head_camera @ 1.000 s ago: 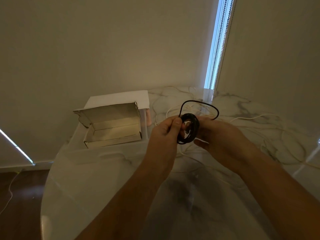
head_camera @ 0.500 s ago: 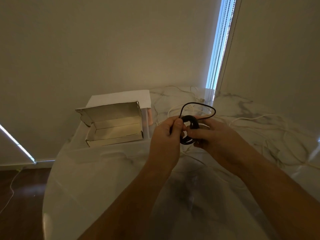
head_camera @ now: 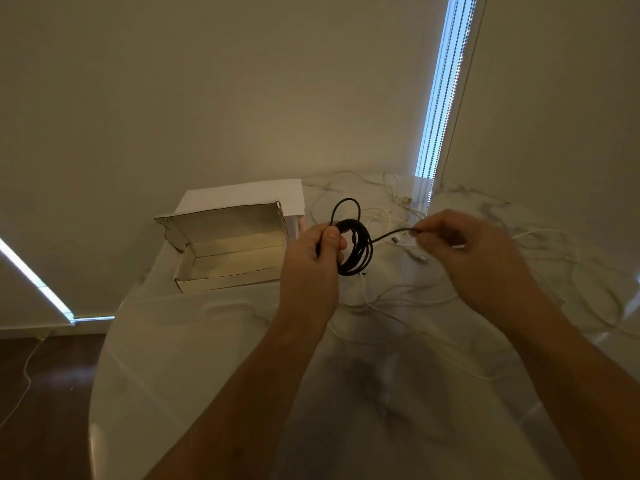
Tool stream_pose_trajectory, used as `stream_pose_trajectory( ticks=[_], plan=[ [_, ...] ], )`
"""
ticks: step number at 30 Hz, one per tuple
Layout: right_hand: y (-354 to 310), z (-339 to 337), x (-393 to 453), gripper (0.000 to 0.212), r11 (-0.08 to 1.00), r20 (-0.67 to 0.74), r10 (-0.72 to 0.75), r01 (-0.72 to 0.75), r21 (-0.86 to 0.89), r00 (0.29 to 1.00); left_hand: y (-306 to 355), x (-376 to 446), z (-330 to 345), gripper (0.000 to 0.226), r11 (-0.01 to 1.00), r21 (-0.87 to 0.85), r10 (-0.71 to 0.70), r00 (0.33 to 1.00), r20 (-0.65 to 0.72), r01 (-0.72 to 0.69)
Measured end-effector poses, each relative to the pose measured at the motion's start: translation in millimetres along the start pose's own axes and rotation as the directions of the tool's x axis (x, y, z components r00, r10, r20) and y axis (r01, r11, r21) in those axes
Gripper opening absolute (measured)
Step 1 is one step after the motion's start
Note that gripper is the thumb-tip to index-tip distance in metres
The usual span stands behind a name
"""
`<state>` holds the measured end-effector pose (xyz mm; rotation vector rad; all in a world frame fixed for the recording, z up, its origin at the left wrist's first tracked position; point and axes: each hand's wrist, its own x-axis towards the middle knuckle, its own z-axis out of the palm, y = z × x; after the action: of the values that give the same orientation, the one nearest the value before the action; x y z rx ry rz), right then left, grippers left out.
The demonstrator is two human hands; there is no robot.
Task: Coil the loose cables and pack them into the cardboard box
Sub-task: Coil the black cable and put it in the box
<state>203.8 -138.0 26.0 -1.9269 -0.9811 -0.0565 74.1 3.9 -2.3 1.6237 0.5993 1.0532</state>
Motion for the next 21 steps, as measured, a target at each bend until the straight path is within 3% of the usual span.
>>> stream_pose_trajectory(
  ticks=[4,8,21],
  plan=[
    [10.1,-21.8,10.4,0.01,0.996,-0.228,0.015,0.004,0.084,0.974,1.7,0.4,0.0,0.027,1.0,0.023,-0.008,1.0,0.014,0.007],
    [22.9,-37.1,16.3,0.011,0.99,-0.363,0.062,-0.01,0.143,0.93,3.8,-2.3,2.0,0.025,1.0,0.031,-0.006,0.999,0.041,0.004],
    [28.1,-47.0,18.5,0.017,0.996,-0.457,0.082,-0.055,0.072,0.886,2.1,-6.2,4.2,0.027,0.994,0.105,-0.019,0.995,0.102,0.009]
  ],
)
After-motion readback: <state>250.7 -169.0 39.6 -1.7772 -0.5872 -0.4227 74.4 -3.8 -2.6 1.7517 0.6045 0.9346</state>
